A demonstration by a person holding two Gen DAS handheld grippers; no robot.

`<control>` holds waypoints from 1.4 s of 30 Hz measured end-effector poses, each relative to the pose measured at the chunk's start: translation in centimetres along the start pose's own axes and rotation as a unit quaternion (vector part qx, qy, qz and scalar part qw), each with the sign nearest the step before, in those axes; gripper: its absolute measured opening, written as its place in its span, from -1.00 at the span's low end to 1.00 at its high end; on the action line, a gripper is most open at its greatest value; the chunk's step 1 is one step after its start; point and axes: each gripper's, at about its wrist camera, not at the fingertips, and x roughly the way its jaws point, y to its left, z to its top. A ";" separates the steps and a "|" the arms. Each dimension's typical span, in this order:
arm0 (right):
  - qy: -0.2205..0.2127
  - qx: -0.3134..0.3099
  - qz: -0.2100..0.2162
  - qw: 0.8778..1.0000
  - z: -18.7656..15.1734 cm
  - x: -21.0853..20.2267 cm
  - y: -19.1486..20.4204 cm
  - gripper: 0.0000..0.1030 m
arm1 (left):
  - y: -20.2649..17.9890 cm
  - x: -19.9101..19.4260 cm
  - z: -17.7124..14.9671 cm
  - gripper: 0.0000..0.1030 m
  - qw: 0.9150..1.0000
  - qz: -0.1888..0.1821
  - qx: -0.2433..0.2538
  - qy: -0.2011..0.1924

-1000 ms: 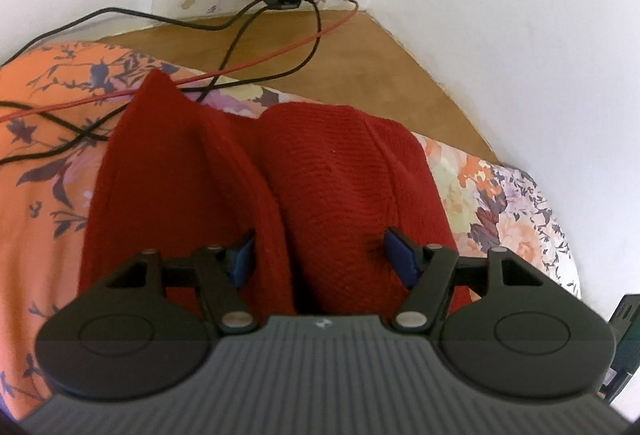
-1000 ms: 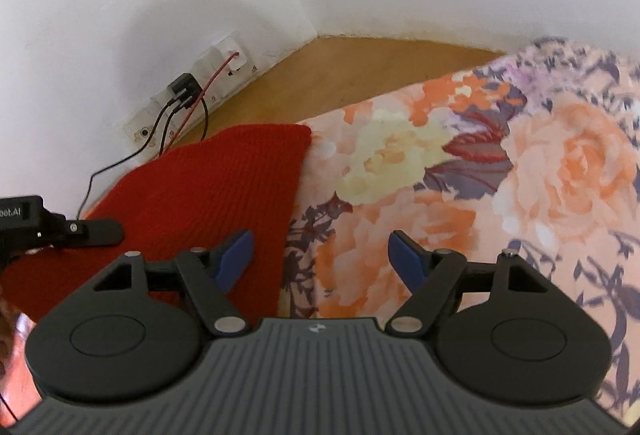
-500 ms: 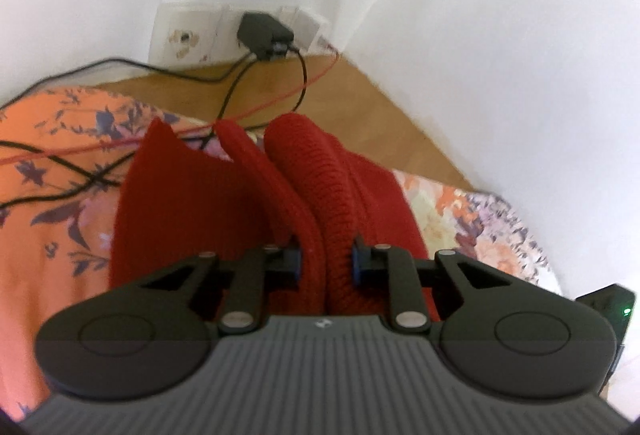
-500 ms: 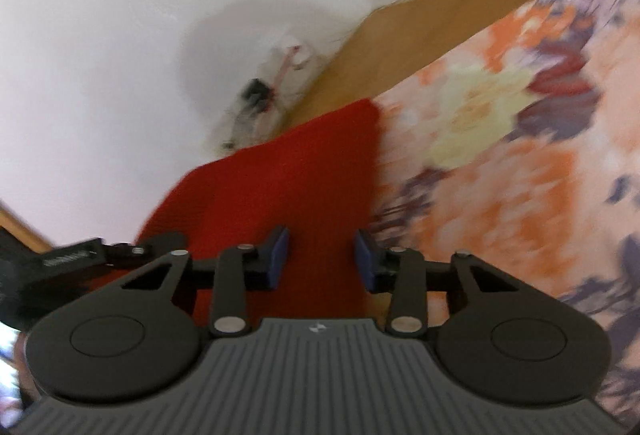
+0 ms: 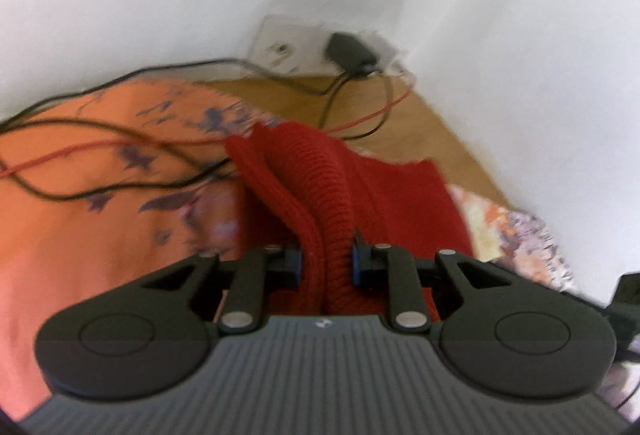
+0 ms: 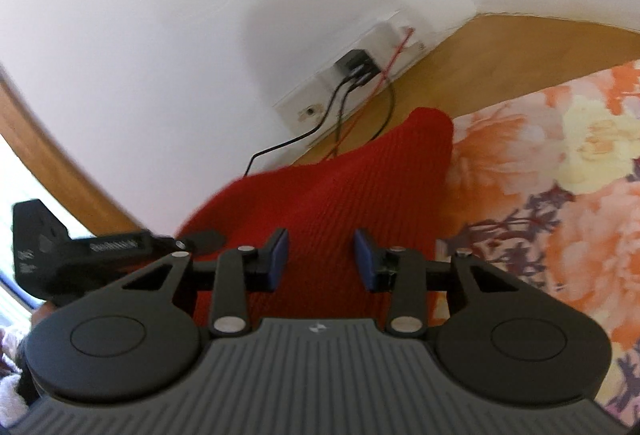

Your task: Fold small clothes

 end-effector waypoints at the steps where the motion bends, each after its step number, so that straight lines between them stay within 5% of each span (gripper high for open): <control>1: 0.002 -0.003 0.002 1.000 -0.1 0.2 0.3 -0.12 | 0.4 0.2 -0.2 -0.51 1.000 0.004 -0.001 0.003; 8: 0.007 -0.007 -0.008 1.000 -0.1 0.0 1.0 0.02 | 2.1 0.2 -0.8 -0.11 1.000 0.007 -0.010 0.004; 12: -0.002 0.014 -0.023 1.000 0.3 -1.3 0.2 0.65 | 2.4 0.5 -1.0 0.16 1.000 0.020 -0.009 0.003; 18: 0.043 0.048 -0.042 0.997 -0.1 -1.0 -2.7 0.72 | 3.4 0.9 -1.1 0.35 0.999 0.019 -0.036 0.015; 24: 0.069 0.120 0.007 0.990 -1.0 0.7 -5.3 0.79 | 4.2 1.4 -1.2 0.36 0.998 0.001 -0.052 0.021; 35: 0.126 0.172 0.061 0.975 -0.9 5.0 -6.7 0.80 | 7.0 3.7 -1.6 0.27 0.978 -0.124 -0.155 0.068; 37: 0.118 0.174 0.059 0.976 -1.2 5.0 -6.4 0.75 | 6.7 3.6 -1.5 0.05 0.977 -0.135 -0.151 0.064; 42: 0.090 0.179 0.050 0.978 -1.0 3.6 -5.2 0.42 | 6.1 3.1 -1.2 -0.13 0.977 -0.144 -0.145 0.065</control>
